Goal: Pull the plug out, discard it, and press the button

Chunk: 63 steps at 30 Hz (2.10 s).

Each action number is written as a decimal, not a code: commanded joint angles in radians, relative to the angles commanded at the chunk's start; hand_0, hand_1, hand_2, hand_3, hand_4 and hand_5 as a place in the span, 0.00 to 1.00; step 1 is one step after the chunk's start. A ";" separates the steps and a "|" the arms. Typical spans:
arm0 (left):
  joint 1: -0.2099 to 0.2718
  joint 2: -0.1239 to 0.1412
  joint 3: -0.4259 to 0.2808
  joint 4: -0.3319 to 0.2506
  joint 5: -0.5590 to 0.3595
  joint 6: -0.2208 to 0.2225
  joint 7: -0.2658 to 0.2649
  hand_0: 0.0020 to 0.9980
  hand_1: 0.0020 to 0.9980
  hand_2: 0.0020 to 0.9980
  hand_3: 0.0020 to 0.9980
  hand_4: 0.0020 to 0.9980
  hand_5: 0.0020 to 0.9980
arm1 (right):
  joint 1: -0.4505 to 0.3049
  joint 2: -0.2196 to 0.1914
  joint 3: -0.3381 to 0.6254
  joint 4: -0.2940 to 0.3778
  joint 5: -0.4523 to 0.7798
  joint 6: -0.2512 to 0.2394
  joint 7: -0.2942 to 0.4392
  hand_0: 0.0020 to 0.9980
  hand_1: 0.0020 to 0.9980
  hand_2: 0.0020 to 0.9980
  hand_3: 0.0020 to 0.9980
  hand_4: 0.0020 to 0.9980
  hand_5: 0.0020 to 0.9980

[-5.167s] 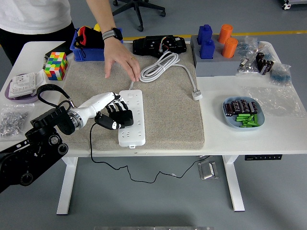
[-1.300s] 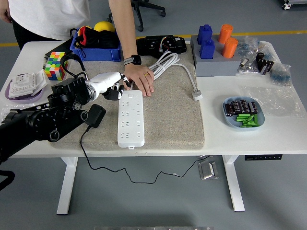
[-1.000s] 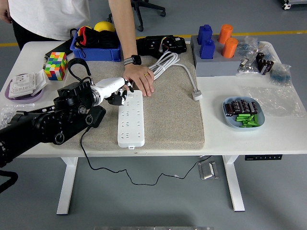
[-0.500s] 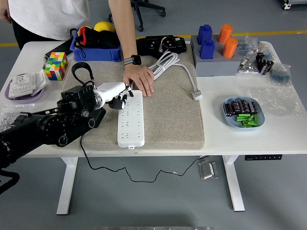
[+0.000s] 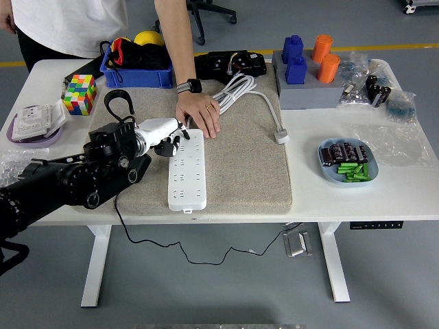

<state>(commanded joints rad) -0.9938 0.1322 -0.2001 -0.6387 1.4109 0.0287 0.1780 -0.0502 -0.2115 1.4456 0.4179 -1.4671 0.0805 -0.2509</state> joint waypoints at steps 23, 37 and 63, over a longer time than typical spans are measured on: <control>0.162 0.118 -0.436 -0.262 0.152 0.016 -0.091 0.08 0.05 0.13 0.71 0.04 0.00 | -0.001 0.000 0.013 0.002 -0.006 -0.001 0.000 0.77 0.73 0.72 0.71 0.89 0.66; 0.476 0.196 -0.812 -0.489 0.270 0.000 -0.106 0.84 0.83 0.75 0.85 0.73 0.13 | 0.000 0.003 0.018 0.002 -0.012 -0.002 0.000 0.77 0.73 0.72 0.71 0.89 0.66; 0.637 0.129 -1.145 -0.562 0.342 -0.027 -0.087 0.90 0.88 0.83 0.89 0.78 0.27 | 0.013 -0.003 -0.003 0.002 -0.010 -0.004 0.001 0.77 0.73 0.72 0.71 0.89 0.66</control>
<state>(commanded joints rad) -0.3564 0.2611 -1.3448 -1.2006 1.7527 0.0013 0.0908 -0.0374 -0.2146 1.4425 0.4195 -1.4770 0.0763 -0.2497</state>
